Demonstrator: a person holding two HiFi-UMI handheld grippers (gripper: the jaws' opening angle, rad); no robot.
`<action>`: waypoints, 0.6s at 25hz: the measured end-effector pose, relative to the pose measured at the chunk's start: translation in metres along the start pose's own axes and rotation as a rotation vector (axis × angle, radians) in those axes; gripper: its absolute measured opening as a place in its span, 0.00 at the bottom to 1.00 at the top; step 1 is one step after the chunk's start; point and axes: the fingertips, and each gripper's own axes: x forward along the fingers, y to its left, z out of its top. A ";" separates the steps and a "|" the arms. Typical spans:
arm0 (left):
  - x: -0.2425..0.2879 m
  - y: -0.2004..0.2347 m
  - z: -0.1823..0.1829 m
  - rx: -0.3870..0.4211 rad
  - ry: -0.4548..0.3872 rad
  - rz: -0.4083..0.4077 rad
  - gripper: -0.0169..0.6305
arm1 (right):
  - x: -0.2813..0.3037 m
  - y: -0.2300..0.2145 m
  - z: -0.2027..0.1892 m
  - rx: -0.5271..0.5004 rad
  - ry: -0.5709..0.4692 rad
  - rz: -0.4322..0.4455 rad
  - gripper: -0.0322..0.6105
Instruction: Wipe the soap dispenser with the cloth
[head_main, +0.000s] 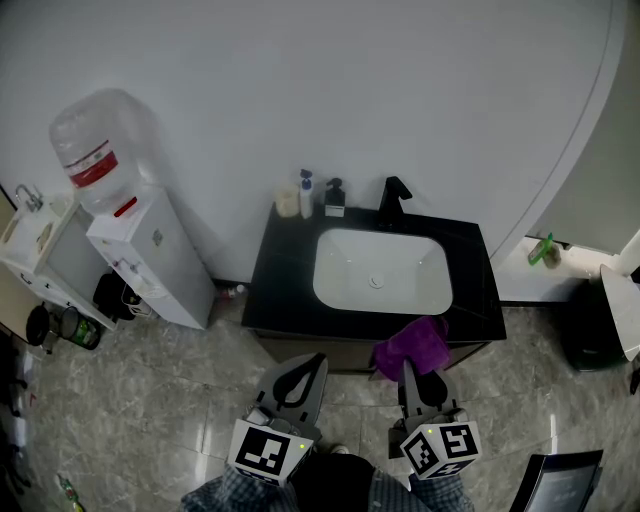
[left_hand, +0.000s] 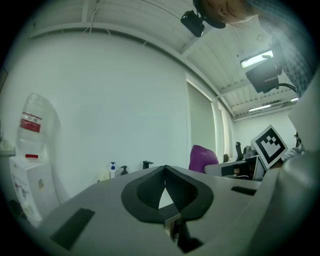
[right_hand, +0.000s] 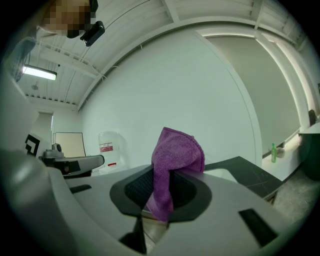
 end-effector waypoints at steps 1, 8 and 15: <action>0.000 -0.001 0.000 -0.002 -0.003 0.001 0.03 | 0.000 -0.001 0.000 0.001 -0.002 0.000 0.17; 0.002 -0.003 -0.004 0.005 0.024 0.037 0.03 | -0.005 -0.016 0.011 -0.001 -0.017 0.009 0.17; 0.011 -0.024 0.000 0.029 0.023 0.047 0.03 | -0.024 -0.040 0.021 0.006 -0.036 0.001 0.17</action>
